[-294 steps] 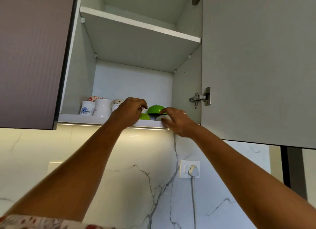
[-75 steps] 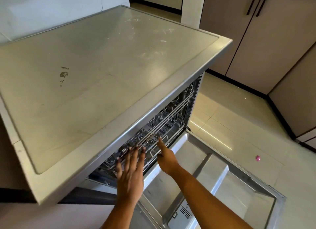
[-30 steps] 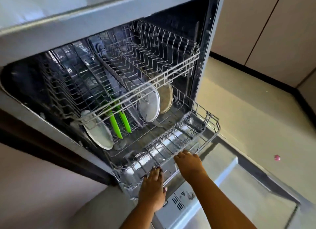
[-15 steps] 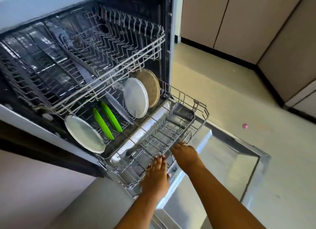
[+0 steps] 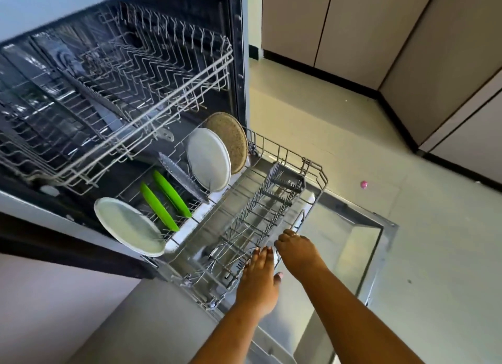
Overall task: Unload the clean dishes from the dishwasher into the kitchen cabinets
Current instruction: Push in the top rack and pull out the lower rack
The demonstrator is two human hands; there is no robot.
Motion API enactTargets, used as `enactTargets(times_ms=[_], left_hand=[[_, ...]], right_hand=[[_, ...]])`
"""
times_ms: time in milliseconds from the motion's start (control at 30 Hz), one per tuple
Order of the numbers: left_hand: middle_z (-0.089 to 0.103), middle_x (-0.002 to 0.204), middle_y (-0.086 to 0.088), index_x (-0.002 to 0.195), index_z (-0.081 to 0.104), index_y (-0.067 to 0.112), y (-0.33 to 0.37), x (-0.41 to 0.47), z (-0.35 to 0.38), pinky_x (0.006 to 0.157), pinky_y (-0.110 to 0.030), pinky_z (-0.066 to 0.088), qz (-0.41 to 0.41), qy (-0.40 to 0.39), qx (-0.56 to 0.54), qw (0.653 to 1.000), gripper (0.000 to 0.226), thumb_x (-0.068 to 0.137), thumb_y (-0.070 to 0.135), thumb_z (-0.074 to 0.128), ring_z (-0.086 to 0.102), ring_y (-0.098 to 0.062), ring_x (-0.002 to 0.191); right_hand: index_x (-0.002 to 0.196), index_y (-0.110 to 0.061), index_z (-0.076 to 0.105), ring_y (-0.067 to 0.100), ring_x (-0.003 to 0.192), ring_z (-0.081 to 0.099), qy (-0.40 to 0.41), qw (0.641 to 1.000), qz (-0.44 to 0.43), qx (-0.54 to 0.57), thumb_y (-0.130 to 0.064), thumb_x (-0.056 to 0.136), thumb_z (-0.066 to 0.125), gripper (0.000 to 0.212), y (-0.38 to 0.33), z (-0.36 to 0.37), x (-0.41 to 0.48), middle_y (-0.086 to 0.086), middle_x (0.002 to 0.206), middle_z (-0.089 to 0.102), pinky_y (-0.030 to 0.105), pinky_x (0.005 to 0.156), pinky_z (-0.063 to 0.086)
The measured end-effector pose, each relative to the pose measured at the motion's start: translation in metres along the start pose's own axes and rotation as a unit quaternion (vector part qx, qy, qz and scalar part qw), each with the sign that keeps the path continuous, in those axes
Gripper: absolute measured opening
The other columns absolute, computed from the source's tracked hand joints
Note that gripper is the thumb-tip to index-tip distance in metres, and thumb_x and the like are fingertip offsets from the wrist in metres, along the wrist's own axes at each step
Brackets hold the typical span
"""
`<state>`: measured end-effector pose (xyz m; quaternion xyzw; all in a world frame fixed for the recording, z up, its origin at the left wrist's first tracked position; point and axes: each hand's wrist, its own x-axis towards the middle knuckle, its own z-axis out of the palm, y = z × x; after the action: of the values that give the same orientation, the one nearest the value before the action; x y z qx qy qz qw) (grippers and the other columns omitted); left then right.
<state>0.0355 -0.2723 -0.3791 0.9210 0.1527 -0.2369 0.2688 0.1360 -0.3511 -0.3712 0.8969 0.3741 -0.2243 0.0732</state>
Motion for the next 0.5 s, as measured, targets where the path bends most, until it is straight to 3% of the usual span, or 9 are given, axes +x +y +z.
enactTargets(times_ms=[233, 500], left_hand=[[-0.006, 0.159, 0.000, 0.151, -0.003, 0.018, -0.001, -0.011, 0.004, 0.119, -0.036, -0.001, -0.006, 0.009, -0.017, 1.000, 0.061, 0.101, 0.035, 0.028, -0.009, -0.017, 0.147], [-0.006, 0.159, 0.000, 0.151, -0.002, 0.018, -0.023, -0.019, -0.025, 0.118, -0.035, -0.001, -0.057, 0.067, -0.042, 0.995, 0.062, 0.101, 0.030, 0.033, -0.008, -0.017, 0.147]], right_hand=[[0.124, -0.012, 0.058, 0.026, 0.130, 0.046, -0.062, 0.995, 0.020, -0.080, -0.018, 0.098, 0.044, 0.030, -0.013, -0.013, -0.001, 0.007, 0.132, 0.058, 0.042, 0.116, 0.021], [0.126, -0.011, 0.055, 0.022, 0.125, 0.052, -0.068, 0.997, 0.009, -0.032, -0.022, 0.097, 0.048, 0.032, -0.050, -0.030, -0.002, 0.007, 0.132, 0.057, 0.038, 0.115, 0.024]])
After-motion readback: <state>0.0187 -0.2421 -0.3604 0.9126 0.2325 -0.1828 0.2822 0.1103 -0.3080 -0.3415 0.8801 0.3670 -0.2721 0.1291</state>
